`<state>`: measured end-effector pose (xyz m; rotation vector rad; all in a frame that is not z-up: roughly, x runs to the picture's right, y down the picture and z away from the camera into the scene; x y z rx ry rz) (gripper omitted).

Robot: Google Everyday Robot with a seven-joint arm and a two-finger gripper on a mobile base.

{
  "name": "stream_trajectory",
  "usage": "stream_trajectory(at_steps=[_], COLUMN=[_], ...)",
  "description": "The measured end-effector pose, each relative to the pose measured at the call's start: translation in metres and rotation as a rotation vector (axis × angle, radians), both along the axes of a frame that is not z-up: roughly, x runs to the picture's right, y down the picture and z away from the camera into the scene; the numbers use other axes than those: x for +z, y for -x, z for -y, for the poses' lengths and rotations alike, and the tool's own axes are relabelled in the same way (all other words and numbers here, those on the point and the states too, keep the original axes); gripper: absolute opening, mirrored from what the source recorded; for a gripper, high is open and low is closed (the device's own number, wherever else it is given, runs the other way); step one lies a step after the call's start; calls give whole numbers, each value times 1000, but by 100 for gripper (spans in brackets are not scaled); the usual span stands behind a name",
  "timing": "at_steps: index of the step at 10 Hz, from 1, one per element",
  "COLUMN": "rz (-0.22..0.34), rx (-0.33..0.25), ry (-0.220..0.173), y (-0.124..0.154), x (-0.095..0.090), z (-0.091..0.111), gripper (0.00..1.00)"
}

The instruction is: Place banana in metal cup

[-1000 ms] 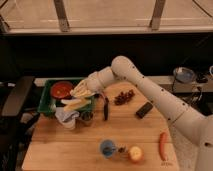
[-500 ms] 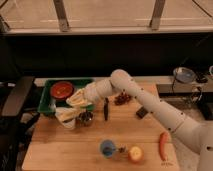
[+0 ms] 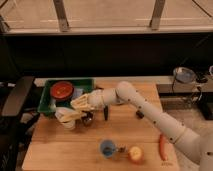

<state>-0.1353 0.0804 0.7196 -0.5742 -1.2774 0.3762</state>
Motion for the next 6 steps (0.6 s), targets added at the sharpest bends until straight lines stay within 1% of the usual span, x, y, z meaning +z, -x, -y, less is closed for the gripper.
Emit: stream_trajectory(at_steps=[2,3,5,6], rz=[-10,-12,-30,-35], rx=[50,65,111,122], ry=[51,68,102,109], y=[-9,-10,-21,-24], x=[11,15,25,28], z=[-5,-7,-8,-7], gripper=[20,20,20,20])
